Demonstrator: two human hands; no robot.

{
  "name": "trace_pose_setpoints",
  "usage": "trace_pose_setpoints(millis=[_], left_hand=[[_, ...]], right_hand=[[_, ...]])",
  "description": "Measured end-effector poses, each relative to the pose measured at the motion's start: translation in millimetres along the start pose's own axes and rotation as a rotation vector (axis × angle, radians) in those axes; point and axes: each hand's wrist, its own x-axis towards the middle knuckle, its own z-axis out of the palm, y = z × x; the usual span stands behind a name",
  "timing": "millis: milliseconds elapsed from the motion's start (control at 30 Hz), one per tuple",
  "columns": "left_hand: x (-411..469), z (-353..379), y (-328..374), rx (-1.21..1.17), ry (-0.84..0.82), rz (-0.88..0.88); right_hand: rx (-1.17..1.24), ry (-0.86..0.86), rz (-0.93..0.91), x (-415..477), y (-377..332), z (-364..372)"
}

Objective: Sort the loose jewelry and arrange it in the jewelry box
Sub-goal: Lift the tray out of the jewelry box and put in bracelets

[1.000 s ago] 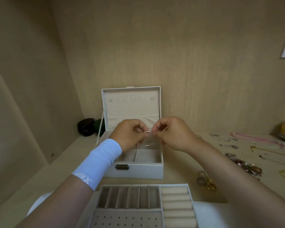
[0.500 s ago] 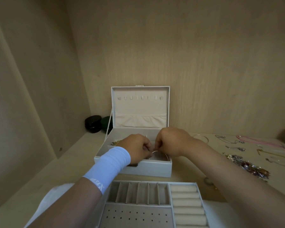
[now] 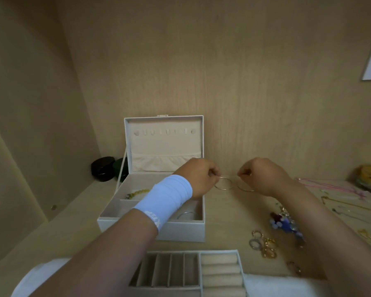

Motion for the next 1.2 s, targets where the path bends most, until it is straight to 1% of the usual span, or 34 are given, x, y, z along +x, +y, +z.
trace_pose_setpoints(millis=[67,133,267,367,467,567,667,700,767,833,900,1000,1100,1167,1200], left_hand=[[19,14,10,0.056,-0.063,0.015],[38,28,17,0.128,-0.153,0.000],[63,53,20,0.365,-0.281,-0.072],[69,67,17,0.512,-0.310,-0.112],[72,74,17,0.581,-0.338,-0.117],[74,74,22,0.615,-0.330,-0.085],[73,74,24,0.613,-0.313,-0.079],[71,74,24,0.588,-0.308,-0.096],[69,71,23,0.458,-0.275,-0.154],[68,64,19,0.290,-0.187,-0.182],[67,55,14,0.146,-0.071,-0.197],[62,41,9,-0.071,0.067,-0.237],[53,32,7,-0.345,0.086,-0.267],[45,28,5,-0.539,0.061,-0.265],[40,26,5,-0.595,0.051,-0.263]], right_hand=[[-0.093,-0.097,0.059,2,18,8],[-0.128,-0.155,0.088,5,28,13],[-0.186,-0.128,0.039,8,36,19],[-0.197,-0.097,0.020,9,37,24],[-0.203,-0.091,0.003,11,36,27],[-0.245,-0.153,-0.022,11,35,28],[-0.179,-0.205,-0.024,8,37,22],[-0.130,-0.198,-0.023,8,39,17],[0.019,-0.144,-0.019,7,43,8],[0.165,-0.074,-0.010,4,44,-3],[0.259,-0.033,-0.011,1,43,-13],[0.476,-0.071,-0.013,0,39,-22],[0.702,-0.094,-0.040,-1,29,-27],[0.765,-0.063,-0.061,-1,20,-26],[0.776,-0.043,-0.070,-2,14,-25]])
